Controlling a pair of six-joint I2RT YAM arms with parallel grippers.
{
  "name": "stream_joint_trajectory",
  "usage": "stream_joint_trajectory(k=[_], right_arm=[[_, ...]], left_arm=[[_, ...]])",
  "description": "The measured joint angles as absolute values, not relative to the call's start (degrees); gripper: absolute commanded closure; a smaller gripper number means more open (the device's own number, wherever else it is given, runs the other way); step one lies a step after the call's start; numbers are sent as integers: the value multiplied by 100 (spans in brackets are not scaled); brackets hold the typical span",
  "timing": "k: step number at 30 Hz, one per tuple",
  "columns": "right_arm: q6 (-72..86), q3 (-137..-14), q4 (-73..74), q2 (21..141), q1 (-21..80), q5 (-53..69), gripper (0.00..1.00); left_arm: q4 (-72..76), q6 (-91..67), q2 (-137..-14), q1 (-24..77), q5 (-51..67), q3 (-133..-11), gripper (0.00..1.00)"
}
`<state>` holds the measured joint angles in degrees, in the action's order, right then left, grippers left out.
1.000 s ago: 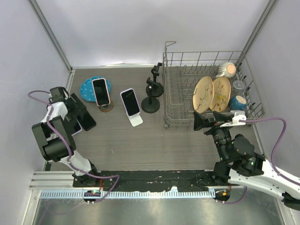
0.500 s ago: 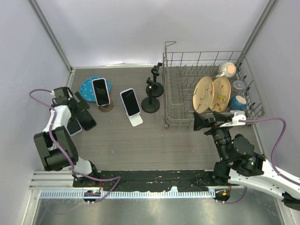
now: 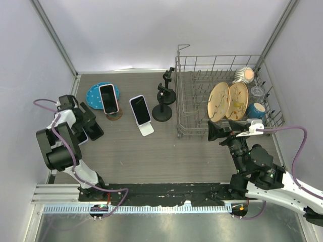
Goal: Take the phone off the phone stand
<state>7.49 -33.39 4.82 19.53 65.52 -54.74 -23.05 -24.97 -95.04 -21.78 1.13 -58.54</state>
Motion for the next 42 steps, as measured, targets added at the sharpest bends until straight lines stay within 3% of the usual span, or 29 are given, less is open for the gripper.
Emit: stream_joint_trajectory(k=[33,42], right_arm=[[746,-3341,502,2012,6552,-5474,0],[746,-3341,504,2014,6552,-5476,0]], left_arm=[[-2296,-1992,-10278,-1706,399,-6838,0],[-2633,-2532,-9588,-1623,-270,-6519,0]])
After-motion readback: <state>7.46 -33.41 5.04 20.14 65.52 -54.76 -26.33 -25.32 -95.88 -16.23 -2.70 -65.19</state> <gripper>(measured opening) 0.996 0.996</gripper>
